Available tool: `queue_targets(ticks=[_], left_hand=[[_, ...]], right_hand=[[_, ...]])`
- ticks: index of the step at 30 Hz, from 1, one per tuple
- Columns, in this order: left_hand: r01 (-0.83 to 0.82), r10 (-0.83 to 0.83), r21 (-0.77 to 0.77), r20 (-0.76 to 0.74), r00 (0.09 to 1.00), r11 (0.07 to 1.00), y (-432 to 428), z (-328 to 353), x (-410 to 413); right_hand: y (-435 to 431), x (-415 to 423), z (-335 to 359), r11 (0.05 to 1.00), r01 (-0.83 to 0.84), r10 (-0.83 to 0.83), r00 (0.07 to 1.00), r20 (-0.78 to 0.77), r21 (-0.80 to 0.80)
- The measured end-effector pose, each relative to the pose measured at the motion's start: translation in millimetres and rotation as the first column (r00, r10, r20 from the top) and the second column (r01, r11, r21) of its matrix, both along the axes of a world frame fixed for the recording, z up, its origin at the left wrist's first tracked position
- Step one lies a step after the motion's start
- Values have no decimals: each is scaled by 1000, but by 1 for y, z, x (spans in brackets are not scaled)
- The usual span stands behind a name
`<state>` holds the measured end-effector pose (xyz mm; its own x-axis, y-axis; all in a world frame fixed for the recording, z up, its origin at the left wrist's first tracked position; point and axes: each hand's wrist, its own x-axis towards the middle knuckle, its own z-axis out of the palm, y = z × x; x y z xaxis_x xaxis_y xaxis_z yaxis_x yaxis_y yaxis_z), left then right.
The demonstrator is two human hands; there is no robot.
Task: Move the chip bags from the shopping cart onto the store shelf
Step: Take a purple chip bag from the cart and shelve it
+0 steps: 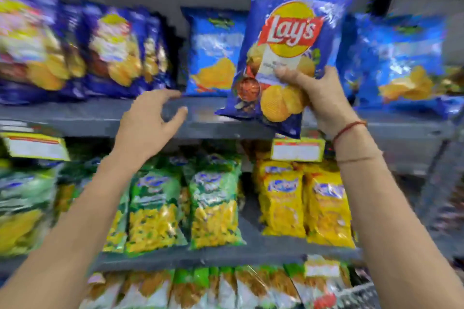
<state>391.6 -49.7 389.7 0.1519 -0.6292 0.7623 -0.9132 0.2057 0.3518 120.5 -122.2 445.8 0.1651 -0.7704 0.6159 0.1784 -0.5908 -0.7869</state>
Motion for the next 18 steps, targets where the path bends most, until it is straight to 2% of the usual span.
queue_targets(ticks=[5,10,18], left_hand=[[-213,194,191,113,974,958,21,-10,62],[-378,301,263,289,909,888,36,-14,90],[-381,317,161,319,893,910,38,-25,98]], right_hand=[[-23,108,25,987,-159,157,986,-63,-19],[-38,190,27,971,-237,239,963,-126,28],[-60,270,12,982,-165,185,943,-275,96]])
